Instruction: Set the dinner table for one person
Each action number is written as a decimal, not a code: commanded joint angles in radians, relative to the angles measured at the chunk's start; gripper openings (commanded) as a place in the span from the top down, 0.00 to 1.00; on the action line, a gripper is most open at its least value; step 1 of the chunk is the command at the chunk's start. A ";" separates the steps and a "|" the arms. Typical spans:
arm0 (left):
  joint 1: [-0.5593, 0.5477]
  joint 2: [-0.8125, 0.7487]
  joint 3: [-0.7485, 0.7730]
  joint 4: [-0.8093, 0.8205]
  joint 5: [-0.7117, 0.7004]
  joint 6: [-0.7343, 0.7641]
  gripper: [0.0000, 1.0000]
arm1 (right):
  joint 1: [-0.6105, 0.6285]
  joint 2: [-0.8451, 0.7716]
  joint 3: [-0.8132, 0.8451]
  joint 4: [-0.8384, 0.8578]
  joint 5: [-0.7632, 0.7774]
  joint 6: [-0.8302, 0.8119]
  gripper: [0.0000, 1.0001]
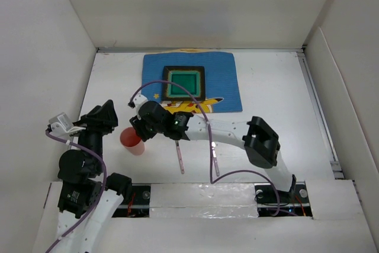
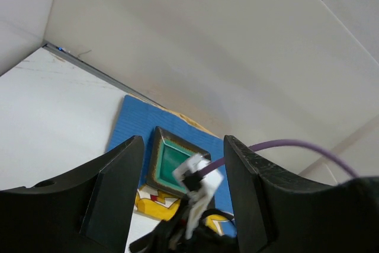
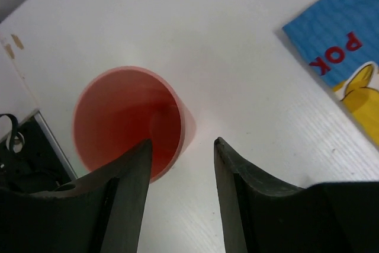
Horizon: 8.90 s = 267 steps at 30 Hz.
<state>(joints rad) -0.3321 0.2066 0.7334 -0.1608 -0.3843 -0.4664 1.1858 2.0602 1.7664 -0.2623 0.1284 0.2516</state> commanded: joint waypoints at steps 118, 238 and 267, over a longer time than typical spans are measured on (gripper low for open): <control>-0.004 0.083 -0.006 0.087 0.185 0.034 0.67 | 0.049 -0.895 -1.228 0.028 0.304 0.511 0.45; -0.004 0.563 0.067 0.023 0.467 0.022 0.53 | -0.753 -0.010 -0.208 0.107 -0.022 0.100 0.54; -0.798 0.870 -0.083 -0.175 -0.235 -0.653 0.61 | -0.784 -0.910 -1.075 0.528 -0.035 0.136 0.50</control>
<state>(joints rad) -1.1255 1.0916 0.7174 -0.2646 -0.5079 -0.9226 0.4049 1.1400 0.6849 0.1886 0.1368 0.3767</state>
